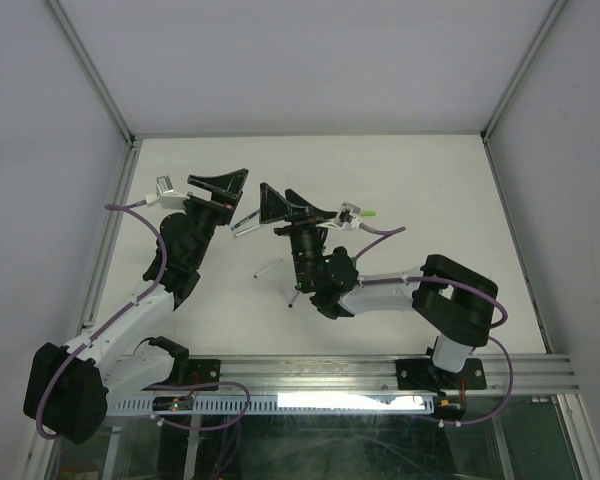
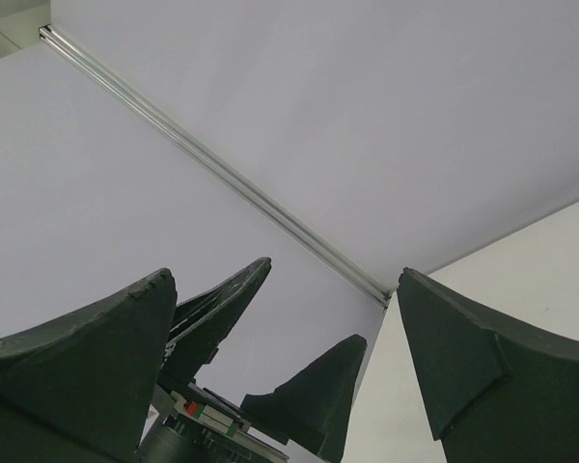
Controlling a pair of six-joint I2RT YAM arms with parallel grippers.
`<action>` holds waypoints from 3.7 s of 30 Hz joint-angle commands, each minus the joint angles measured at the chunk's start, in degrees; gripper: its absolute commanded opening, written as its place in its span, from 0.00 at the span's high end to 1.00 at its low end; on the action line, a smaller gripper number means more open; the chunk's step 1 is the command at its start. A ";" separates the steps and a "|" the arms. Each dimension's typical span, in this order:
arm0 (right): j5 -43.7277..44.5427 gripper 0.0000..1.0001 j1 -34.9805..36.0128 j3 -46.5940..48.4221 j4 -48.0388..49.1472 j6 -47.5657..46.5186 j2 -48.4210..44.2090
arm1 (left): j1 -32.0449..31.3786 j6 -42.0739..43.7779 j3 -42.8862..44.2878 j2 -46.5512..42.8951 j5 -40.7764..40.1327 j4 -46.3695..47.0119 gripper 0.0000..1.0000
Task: Insert the pens into the pen caps
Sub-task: Pick up the pen from the center of the board.
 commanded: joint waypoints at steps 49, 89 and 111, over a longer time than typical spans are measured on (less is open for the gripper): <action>3.90 0.00 6.69 -3.40 7.35 -1.80 -7.03 | -5.45 1.08 -3.22 -10.53 0.70 1.85 0.01; 12.87 0.00 9.77 -2.93 -147.24 59.53 -50.30 | -22.31 25.38 13.28 1.37 -7.51 -35.99 0.01; -40.78 0.02 -30.66 0.54 -126.04 14.28 -31.41 | -21.10 43.04 23.82 19.87 6.03 -50.67 0.20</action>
